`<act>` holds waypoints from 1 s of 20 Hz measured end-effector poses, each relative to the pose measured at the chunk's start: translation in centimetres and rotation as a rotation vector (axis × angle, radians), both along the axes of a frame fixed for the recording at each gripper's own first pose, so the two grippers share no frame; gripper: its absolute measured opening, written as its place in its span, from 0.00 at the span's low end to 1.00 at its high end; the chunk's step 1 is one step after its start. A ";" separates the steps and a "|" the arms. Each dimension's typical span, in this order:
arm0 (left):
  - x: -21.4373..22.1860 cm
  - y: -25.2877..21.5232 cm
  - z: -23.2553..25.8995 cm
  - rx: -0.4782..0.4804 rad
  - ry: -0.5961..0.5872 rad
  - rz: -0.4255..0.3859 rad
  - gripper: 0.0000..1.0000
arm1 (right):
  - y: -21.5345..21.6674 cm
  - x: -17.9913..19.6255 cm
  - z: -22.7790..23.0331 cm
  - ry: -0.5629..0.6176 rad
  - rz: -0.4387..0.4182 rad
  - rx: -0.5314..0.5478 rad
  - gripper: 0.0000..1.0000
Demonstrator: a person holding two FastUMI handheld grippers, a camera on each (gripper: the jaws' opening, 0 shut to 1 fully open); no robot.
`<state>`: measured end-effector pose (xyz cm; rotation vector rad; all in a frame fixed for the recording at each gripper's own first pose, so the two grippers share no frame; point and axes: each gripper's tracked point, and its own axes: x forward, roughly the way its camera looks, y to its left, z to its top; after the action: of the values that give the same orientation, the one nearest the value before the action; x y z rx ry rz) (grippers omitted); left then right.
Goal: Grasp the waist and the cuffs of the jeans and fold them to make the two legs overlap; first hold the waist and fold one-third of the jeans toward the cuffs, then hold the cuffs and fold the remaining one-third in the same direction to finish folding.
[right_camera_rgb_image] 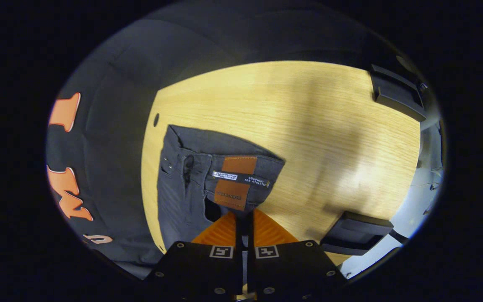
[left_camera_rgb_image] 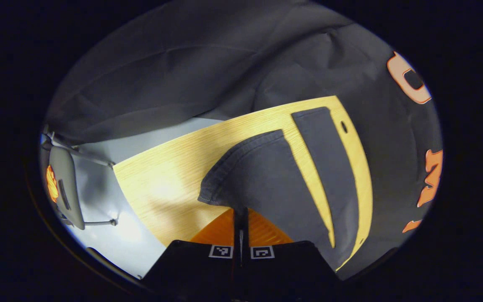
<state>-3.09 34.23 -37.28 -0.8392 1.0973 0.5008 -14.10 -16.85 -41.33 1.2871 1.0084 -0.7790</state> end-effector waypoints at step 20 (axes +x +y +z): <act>12.0 -2.9 8.3 -0.115 -0.359 0.004 0.01 | 1.0 9.4 7.8 -0.325 -0.061 0.009 0.05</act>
<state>8.86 31.33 -28.93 -0.9886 0.7983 0.2767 -4.72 -15.86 -33.58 1.4045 0.7154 -0.5866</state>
